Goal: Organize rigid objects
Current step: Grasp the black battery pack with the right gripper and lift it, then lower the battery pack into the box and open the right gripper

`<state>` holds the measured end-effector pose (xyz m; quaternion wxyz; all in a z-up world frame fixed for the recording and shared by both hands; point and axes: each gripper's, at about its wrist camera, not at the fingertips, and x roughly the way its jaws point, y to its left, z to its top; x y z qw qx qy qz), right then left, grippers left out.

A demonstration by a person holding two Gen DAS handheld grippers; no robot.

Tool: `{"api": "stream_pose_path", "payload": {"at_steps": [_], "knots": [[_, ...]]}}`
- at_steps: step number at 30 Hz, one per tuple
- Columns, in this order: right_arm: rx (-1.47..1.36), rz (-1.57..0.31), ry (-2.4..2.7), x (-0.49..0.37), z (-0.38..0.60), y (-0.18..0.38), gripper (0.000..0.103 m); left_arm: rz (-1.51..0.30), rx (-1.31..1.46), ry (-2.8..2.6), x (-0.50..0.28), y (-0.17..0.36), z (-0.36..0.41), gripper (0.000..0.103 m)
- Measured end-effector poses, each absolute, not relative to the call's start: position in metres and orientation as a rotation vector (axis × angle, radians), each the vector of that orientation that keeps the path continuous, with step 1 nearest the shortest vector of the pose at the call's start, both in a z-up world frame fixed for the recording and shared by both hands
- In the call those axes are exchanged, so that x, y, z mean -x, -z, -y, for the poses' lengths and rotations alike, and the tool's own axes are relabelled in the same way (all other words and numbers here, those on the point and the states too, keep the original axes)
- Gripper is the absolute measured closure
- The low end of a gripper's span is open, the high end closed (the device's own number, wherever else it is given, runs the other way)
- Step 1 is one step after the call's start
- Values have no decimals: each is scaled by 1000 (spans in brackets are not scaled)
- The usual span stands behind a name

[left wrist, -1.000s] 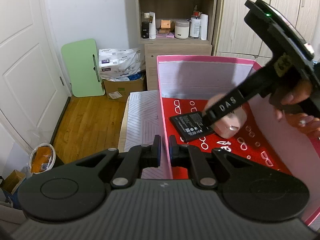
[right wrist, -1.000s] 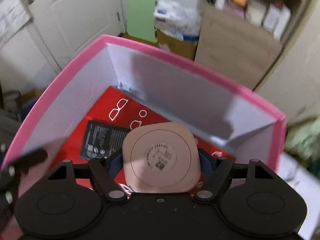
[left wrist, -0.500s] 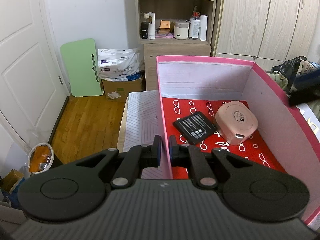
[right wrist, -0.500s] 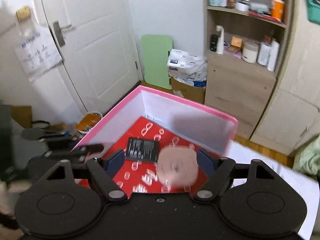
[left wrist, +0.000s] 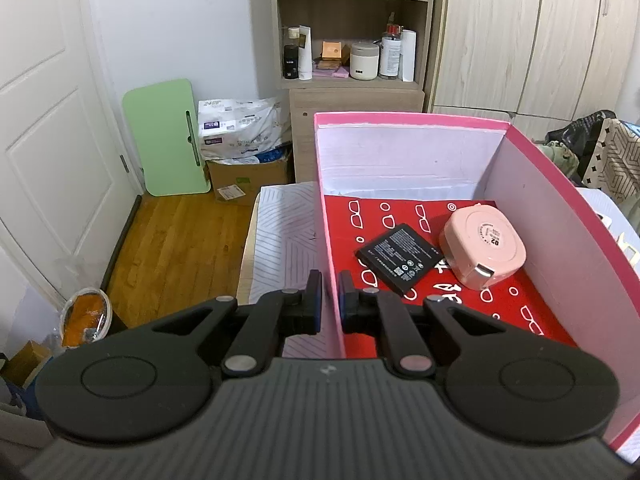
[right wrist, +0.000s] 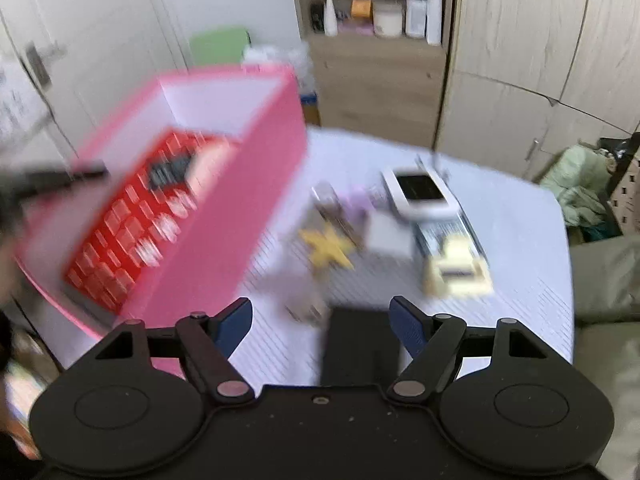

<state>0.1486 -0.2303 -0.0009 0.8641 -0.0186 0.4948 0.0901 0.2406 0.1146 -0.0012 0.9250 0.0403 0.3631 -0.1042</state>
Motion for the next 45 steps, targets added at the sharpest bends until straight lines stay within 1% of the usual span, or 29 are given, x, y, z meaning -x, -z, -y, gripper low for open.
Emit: {"api": "stream_pose_path", "payload": {"at_steps": [4,9,10,12,13,17,23,33,38,42,45], "knots": [[95,-1097,-150,-149,234,25,25,-741,-86,215,-240,1,-114,95],[19,-1145,-169,-157,241,52,25,-742,-98,211,-239,1,-113,95],[26,-1135,-165,-158,239,55,22,-741,-102,210,-239,1,-112,95],[42,-1087,-164,-159,235,57,26,-740,-110,207,-239,1,-111,95],[35,-1071,-155,-160,235,56,35,-741,-112,205,-239,1,-111,95],[21,-1052,-126,-159,238,53,35,-740,-107,208,-239,1,-110,95],[-29,-976,-127,-151,241,23,35,-739,-102,210,-240,2,-112,95],[-51,-740,-332,-149,199,-74,35,-730,-107,207,-238,2,-111,95],[-21,-831,-498,-176,148,-86,35,-721,-116,200,-237,2,-110,95],[-88,-984,-580,-212,114,-68,35,-721,-99,207,-238,1,-112,95],[-188,-1099,-589,-240,100,-42,35,-721,-106,203,-237,2,-111,95]]}}
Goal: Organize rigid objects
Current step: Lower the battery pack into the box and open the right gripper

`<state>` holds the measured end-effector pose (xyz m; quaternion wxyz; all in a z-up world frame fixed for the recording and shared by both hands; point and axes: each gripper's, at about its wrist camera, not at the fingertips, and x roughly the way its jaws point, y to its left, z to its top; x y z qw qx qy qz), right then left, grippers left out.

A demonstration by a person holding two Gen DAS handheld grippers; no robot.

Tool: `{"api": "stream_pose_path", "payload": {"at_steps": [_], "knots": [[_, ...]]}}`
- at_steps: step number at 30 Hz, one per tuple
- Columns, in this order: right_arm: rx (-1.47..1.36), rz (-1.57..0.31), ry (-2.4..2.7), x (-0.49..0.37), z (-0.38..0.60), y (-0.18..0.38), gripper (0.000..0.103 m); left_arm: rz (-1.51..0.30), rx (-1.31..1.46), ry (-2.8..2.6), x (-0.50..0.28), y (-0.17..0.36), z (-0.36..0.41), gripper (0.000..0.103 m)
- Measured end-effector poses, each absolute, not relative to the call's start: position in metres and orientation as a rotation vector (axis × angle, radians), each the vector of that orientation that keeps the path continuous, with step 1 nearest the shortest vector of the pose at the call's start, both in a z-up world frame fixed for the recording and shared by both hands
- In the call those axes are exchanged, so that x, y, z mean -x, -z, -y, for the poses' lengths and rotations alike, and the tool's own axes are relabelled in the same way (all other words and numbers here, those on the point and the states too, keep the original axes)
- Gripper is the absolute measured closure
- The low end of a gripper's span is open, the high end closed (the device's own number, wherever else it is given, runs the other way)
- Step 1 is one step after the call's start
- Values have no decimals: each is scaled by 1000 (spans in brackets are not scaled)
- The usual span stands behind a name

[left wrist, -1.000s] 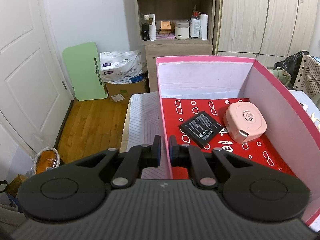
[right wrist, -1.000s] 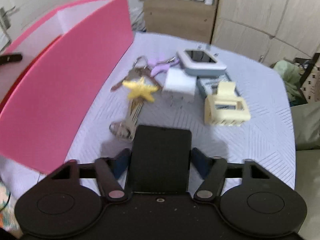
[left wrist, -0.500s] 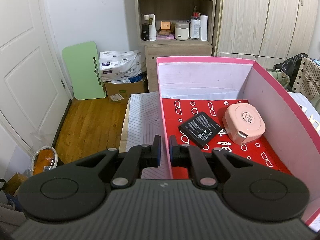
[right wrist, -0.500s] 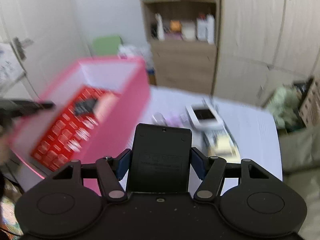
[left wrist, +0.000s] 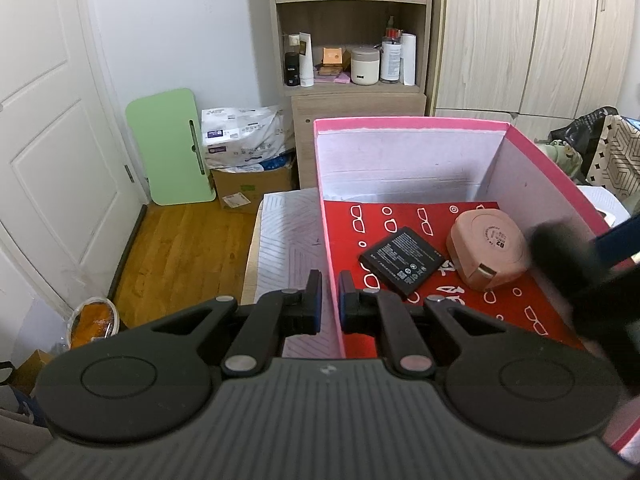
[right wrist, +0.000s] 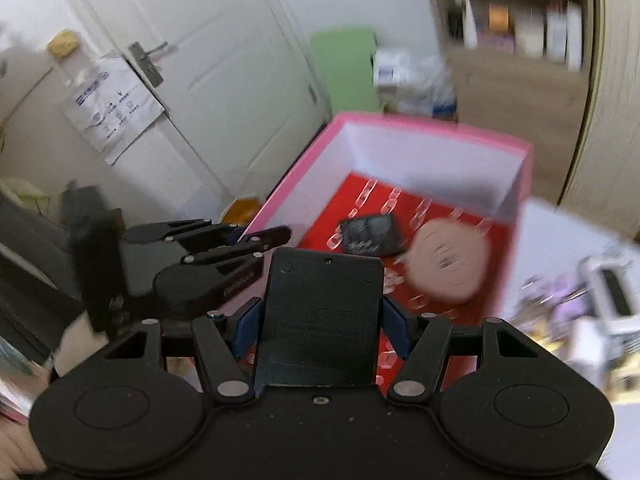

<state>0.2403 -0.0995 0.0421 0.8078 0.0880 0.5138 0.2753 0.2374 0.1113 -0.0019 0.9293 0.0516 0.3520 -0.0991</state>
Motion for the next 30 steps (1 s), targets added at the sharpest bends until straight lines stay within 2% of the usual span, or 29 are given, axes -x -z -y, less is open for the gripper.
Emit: {"api": "stream_pose_path", "payload": {"at_steps": [10,15,22,30], "knots": [[-435,-1345,-502,-307,72,42,35,-722,-106,202,-237,1,-112,95],[-544,-1366,-480,-309,70,52,27,-722,-89,208,-237,1,-112,95],[-520,-1312,-557,-285,89,17,27,-721,-102,208,-238,2,-110,95],[-436,-1068,-586,-224,140,-57,26,-721,-109,204,-237,2,-110,95]]}}
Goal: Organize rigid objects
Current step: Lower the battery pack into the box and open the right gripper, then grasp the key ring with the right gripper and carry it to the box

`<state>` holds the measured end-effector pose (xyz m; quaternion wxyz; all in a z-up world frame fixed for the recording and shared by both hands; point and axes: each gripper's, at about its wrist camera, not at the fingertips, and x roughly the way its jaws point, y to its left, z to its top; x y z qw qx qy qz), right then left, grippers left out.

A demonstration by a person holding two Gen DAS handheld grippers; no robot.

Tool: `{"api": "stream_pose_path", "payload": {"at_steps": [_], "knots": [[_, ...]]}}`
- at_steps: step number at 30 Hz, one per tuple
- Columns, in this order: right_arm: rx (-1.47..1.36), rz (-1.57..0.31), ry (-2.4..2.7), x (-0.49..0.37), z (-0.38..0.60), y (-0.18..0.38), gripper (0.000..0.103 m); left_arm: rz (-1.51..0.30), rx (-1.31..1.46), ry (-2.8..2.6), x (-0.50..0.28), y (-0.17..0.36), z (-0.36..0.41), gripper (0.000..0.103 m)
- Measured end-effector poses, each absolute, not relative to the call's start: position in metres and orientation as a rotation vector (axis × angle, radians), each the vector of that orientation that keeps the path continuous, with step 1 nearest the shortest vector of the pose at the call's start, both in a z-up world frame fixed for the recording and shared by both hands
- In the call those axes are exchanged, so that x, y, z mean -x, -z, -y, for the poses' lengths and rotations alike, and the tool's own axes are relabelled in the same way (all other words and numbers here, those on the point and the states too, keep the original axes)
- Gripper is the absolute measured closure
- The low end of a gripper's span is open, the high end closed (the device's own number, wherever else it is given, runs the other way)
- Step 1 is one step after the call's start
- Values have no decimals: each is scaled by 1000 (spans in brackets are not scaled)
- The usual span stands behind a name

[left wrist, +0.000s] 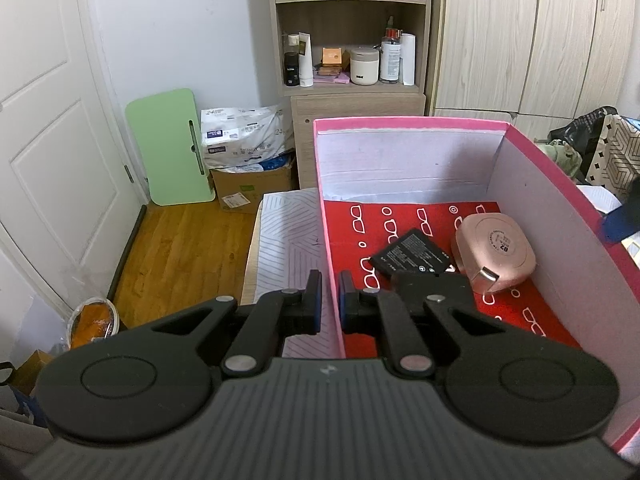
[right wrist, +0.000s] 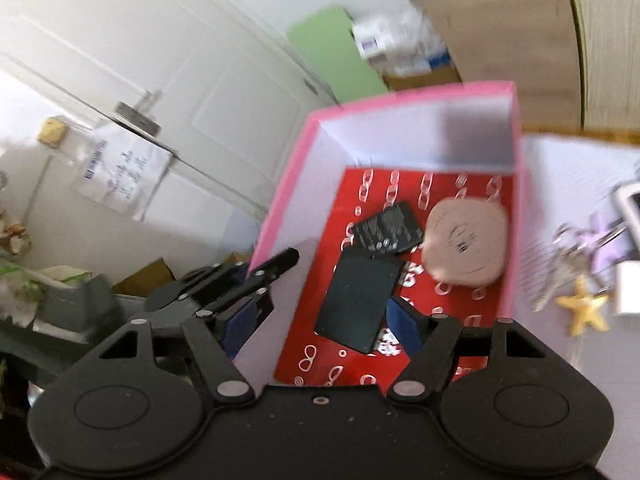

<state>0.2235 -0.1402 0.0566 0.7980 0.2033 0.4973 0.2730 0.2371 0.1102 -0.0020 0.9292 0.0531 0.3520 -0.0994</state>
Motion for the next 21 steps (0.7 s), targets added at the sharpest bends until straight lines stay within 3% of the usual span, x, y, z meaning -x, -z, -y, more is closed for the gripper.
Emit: {"api": "stream_pose_path", "payload": {"at_steps": [10,16,21], "knots": [[-315,-908,-319,-169,222,-61,26,-721,-107,203,-238,2,-111,95],[-264,-917,-205,-154,244,-11,27,-722,-109,201,-238,2,-110,95],[-326,-933,-255,-151,242,36,36,-721,-119,199,-238,2,-110,95]]}}
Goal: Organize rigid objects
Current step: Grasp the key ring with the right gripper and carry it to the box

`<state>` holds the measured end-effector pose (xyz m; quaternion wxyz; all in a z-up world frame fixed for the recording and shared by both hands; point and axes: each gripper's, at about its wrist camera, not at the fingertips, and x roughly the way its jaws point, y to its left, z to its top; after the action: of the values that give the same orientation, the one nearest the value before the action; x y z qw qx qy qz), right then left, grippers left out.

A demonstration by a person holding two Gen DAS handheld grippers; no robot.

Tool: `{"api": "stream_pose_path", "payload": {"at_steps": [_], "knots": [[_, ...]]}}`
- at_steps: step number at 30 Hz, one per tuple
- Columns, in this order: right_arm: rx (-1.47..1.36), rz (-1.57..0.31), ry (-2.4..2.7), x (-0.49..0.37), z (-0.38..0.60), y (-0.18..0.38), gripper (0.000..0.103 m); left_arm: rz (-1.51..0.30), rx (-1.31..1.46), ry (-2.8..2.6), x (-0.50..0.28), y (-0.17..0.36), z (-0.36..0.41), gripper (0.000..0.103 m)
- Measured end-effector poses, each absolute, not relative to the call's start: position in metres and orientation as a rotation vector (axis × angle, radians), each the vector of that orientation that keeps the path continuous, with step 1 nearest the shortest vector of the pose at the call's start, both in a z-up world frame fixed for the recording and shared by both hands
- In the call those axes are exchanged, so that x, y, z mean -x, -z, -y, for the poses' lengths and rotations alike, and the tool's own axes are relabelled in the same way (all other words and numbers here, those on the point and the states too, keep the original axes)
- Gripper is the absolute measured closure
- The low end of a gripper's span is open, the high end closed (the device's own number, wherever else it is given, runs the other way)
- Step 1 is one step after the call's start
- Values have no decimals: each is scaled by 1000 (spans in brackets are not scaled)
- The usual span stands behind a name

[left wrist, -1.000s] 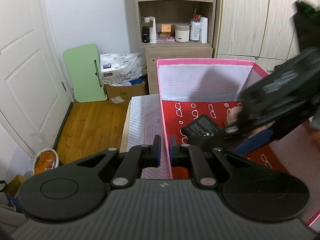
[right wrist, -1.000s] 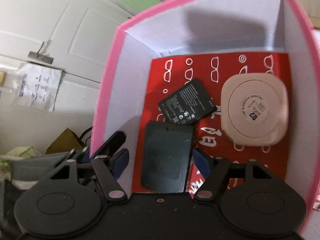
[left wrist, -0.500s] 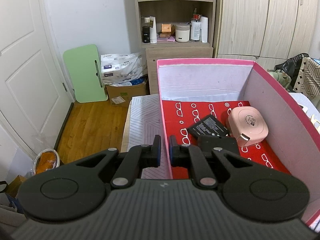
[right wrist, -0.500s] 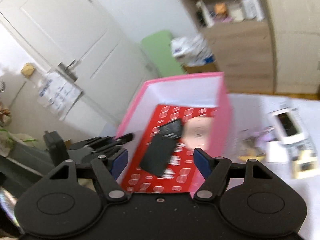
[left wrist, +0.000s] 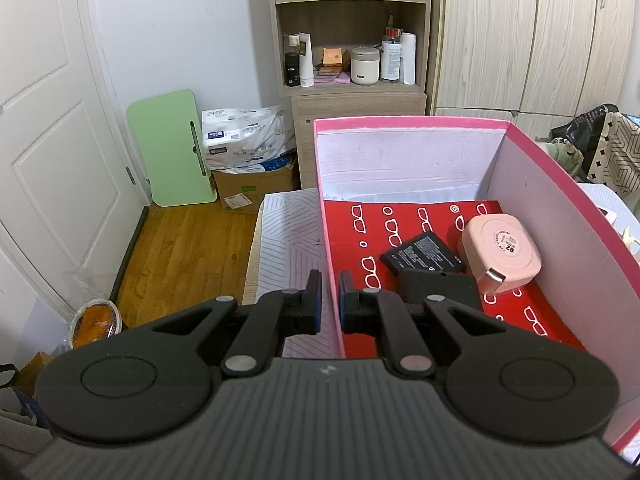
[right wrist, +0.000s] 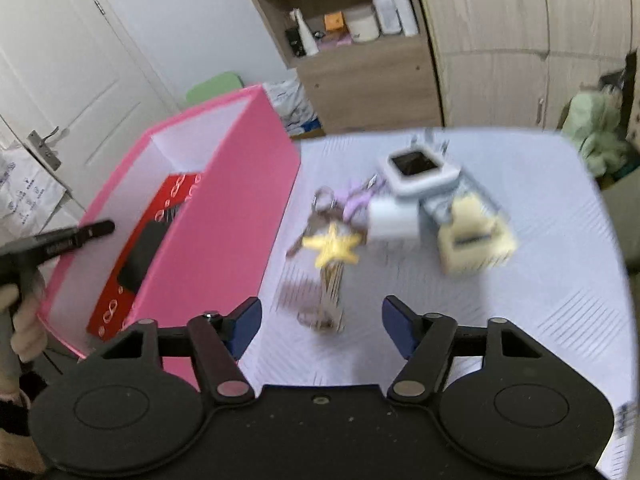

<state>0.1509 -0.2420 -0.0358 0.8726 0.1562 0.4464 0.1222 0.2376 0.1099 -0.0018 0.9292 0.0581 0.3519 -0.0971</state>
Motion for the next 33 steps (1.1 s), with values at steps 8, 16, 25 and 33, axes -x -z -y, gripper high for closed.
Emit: {"api": "stream_pose_path", "payload": {"at_steps": [8,16,25,33], "knots": [[-243,-877,-256,-154,216,66,48,-720,-136,193,-237,1,-108,95],[-226,-842,-235,-157,211,58,76,-720,-135,192,-236,1,-108,95],[-303,-789,-305,-144,216,13,98,-716,-126,198,-236,0,-109,95],[-235,-709,-388,-144,197,-48,98,-715,-127,198,-236,0,-109,95]]}}
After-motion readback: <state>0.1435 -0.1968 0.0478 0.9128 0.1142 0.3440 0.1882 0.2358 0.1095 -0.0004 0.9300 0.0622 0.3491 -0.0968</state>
